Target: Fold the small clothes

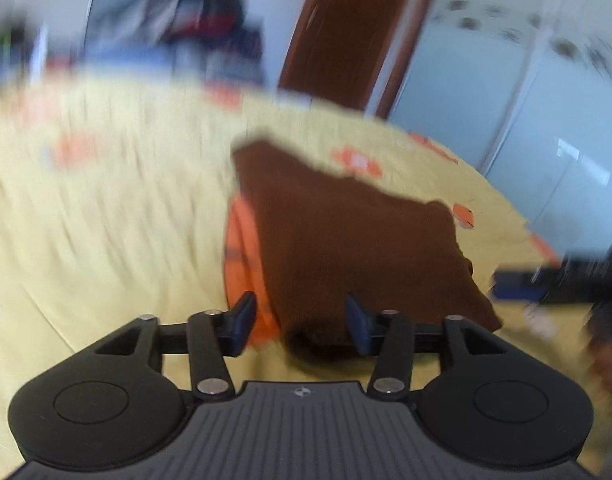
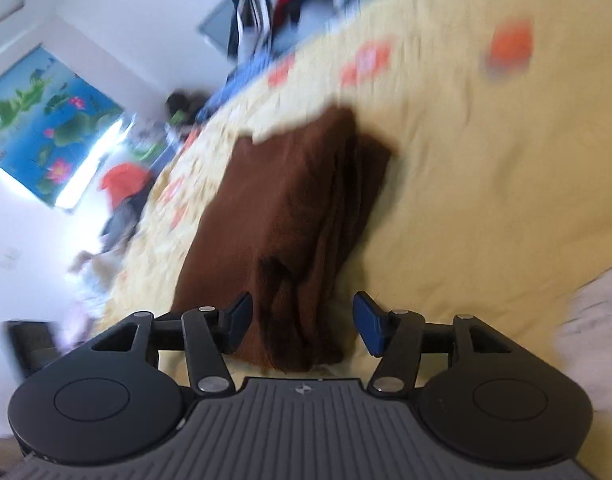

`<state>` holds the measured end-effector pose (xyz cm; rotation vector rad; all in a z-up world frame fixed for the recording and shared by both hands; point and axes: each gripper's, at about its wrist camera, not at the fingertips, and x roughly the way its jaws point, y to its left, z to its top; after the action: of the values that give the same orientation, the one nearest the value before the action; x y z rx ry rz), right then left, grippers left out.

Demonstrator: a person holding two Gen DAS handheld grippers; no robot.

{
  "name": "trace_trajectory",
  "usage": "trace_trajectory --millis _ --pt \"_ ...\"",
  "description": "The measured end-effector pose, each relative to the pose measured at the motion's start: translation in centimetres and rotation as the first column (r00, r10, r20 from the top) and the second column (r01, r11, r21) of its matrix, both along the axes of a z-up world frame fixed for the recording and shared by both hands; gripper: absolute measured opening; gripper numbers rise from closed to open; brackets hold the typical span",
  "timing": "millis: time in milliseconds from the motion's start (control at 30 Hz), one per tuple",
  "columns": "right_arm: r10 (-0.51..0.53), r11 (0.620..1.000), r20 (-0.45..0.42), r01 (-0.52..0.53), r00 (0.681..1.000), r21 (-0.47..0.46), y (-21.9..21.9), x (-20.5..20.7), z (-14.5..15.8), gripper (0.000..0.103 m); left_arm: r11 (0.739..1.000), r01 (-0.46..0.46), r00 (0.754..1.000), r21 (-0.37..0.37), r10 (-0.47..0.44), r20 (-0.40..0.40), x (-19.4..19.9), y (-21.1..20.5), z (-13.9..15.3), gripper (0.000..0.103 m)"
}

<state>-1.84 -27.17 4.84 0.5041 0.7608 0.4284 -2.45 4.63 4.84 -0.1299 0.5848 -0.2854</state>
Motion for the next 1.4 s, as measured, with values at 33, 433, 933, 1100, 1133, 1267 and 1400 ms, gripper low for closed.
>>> trace_trajectory --millis 33,433,933,1100,1133,1267,1400 --pt "-0.014 0.999 0.061 0.017 0.998 -0.04 0.7 -0.7 1.1 0.067 0.999 0.003 0.998 0.052 -0.006 0.068 -0.8 -0.9 0.3 0.061" --pt "0.143 0.989 0.028 -0.142 0.989 -0.042 7.7 8.8 -1.2 0.087 0.979 0.102 0.994 0.178 -0.108 0.021 3.0 -6.8 -4.3 0.066" --pt "0.194 0.965 0.094 -0.172 0.977 -0.197 9.3 9.6 -1.8 0.092 0.978 0.091 0.994 0.188 -0.1 0.042 1.9 -7.0 -4.7 0.066" --pt "0.158 0.963 0.067 -0.139 0.985 -0.233 10.0 8.3 0.1 0.091 0.98 0.081 0.995 0.182 -0.091 0.046 1.7 -6.7 -4.5 0.067" --pt "0.146 0.966 0.082 -0.124 0.986 -0.226 9.7 7.3 0.7 0.091 0.981 0.064 0.996 0.184 -0.074 0.05 1.4 -6.6 -4.3 0.067" --pt "0.064 0.977 0.21 -0.018 0.976 -0.215 7.4 2.0 2.3 0.103 0.986 0.014 0.997 0.169 -0.026 0.072 -1.0 -5.2 -3.5 0.067" --pt "-0.026 0.941 0.193 0.089 0.981 -0.325 5.3 -1.3 0.7 0.103 0.985 -0.019 1.0 0.172 0.019 -0.001 -2.3 -3.6 -4.3 0.069"
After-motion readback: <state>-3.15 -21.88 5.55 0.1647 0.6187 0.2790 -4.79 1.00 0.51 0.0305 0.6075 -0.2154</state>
